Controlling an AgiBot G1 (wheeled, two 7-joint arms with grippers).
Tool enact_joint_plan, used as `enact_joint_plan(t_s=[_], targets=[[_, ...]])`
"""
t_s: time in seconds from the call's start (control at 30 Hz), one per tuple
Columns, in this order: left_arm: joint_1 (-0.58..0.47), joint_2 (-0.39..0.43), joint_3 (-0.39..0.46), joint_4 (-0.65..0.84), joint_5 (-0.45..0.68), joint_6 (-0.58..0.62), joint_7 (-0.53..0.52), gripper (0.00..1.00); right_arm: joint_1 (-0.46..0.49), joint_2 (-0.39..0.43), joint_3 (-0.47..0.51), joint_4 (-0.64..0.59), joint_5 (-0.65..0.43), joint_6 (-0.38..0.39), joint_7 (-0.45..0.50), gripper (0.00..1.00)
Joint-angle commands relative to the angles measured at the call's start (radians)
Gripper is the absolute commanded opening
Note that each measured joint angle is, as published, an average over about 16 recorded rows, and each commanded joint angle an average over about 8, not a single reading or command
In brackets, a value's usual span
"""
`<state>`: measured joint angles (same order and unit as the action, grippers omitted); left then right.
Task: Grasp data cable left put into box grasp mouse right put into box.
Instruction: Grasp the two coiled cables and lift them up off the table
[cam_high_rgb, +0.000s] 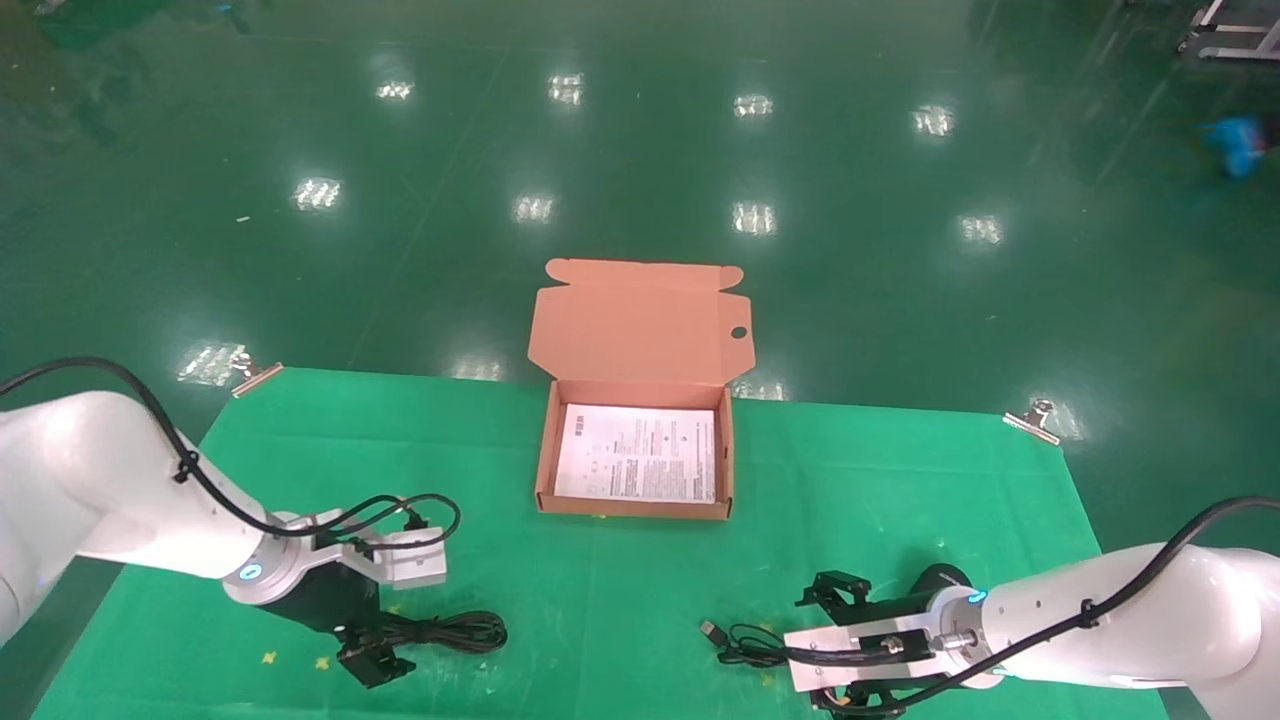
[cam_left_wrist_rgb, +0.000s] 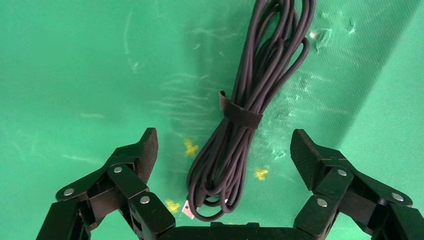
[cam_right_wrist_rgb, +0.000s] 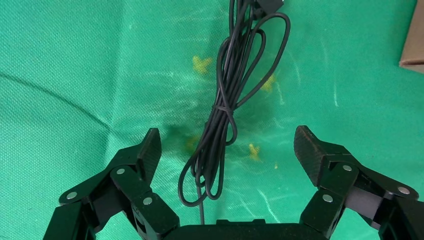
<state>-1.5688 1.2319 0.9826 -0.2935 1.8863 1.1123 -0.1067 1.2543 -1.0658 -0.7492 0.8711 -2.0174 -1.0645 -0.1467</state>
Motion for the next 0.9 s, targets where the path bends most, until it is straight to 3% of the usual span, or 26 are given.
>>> enact_joint_plan(t_s=[0.03,0.9], targets=[[0.001,0.001,0.0,0.004,-0.001,-0.002,0.001,0.0,0.001,-0.001,-0.001,-0.003,-0.002,0.002,-0.001,0.0],[-0.001,-0.006,0.0,-0.025,-0.001,0.011,-0.006,0.0,-0.002,0.007,0.003,0.015,0.008,-0.009,0.002,0.0]])
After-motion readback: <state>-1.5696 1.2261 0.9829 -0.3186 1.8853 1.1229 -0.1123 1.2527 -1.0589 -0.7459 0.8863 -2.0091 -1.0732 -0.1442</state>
